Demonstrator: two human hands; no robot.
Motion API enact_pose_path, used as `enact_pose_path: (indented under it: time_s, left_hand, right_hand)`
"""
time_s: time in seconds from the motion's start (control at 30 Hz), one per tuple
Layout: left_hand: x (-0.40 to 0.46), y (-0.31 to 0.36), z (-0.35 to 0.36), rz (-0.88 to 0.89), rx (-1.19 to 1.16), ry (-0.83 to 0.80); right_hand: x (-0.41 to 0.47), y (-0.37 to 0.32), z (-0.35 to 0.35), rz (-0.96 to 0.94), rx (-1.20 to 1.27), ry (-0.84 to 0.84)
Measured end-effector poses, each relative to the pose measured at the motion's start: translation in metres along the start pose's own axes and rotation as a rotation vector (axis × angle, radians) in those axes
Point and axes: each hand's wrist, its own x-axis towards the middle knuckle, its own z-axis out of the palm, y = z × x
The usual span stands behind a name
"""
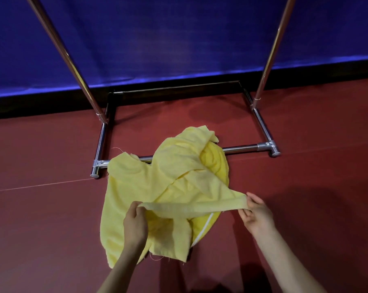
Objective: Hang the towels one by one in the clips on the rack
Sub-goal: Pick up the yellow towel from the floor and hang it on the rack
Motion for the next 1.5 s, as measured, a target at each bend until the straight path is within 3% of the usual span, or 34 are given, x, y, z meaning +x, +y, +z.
enact_pose_path:
  time_s: [0.2,0.3,0.63,0.87,1.13,1.33,1.43,1.5]
  left_hand:
    - [0.01,0.022,-0.004,-0.02,0.061,-0.075]
    - [0.003,0.059,-0.017,-0.016,0.007,-0.034]
    - [-0.091,0.321,-0.115,0.013,-0.207,0.088]
    - [-0.153,0.556,-0.219,0.23,-0.232,0.151]
    - [-0.225,0.838,-0.353,0.565,-0.173,0.254]
    - [-0.263,0.943,-0.428,0.823,0.077,0.34]
    - [-0.279,0.967,-0.449,0.944,0.331,0.246]
    - [-0.287,0.975,-0.458,1.131,0.502,0.23]
  right_hand:
    - [-0.015,-0.024,0.023,-0.073,0.02,-0.192]
    - [-0.041,-0.043,0.034,-0.253,-0.223,-0.218]
    - [-0.27,-0.181,0.117,-0.57,-0.487,-0.29]
    - [-0.459,-0.339,0.22,-0.817,-0.583,-0.427]
    - [-0.7,-0.538,0.35,-1.155,-0.481,-0.621]
    - [-0.81,-0.627,0.382,-1.425,-0.463,-0.607]
    - [-0.849,-0.66,0.385,-1.49,-0.448,-0.607]
    - [-0.869,-0.678,0.387,-1.519,-0.433,-0.6]
